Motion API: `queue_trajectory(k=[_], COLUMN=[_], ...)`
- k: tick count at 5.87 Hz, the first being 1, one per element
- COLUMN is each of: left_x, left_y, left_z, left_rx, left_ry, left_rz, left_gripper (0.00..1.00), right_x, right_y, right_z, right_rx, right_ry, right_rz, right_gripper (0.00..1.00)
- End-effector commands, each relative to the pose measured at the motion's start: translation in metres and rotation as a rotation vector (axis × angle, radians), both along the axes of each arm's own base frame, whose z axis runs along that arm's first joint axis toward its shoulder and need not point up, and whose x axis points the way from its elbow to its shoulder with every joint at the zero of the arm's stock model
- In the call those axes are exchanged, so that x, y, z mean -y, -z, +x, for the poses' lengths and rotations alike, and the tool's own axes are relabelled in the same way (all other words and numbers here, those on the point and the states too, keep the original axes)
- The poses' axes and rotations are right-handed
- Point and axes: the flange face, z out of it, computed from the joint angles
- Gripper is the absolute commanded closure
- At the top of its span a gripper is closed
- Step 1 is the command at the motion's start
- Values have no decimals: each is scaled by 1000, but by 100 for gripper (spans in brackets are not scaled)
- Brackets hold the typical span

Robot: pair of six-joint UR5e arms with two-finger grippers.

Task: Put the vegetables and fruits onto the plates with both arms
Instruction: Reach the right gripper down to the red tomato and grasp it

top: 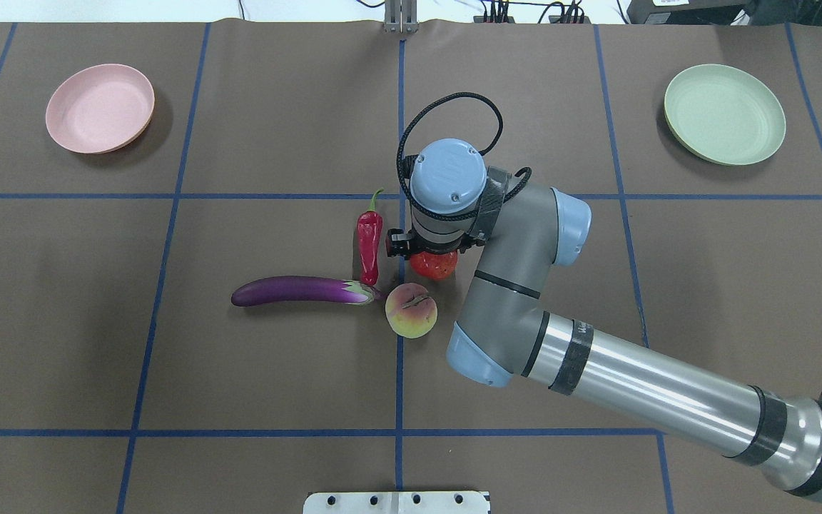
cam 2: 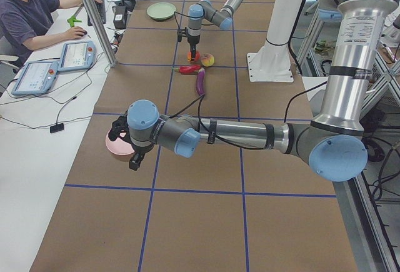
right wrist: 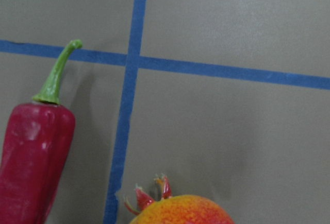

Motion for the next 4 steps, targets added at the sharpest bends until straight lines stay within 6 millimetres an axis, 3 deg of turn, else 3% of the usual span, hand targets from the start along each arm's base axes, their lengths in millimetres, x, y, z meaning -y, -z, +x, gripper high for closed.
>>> queue_trajectory(k=[1, 2, 3, 4], left_x=[0, 0, 0, 0], left_y=[0, 0, 0, 1], left_z=[0, 0, 0, 3], left_rx=[0, 0, 0, 0], left_ry=[1, -1, -1, -5], left_rz=[-2, 0, 0, 1], left_gripper=[0, 0, 0, 0], right_x=[-3, 11, 45, 76], right_y=[-1, 2, 9, -4], right_z=[-2, 13, 55, 101], right_rx=[-3, 2, 2, 2], right_ry=[9, -16, -45, -40], right_rz=[-5, -4, -29, -22], right_gripper=[99, 100, 100, 100])
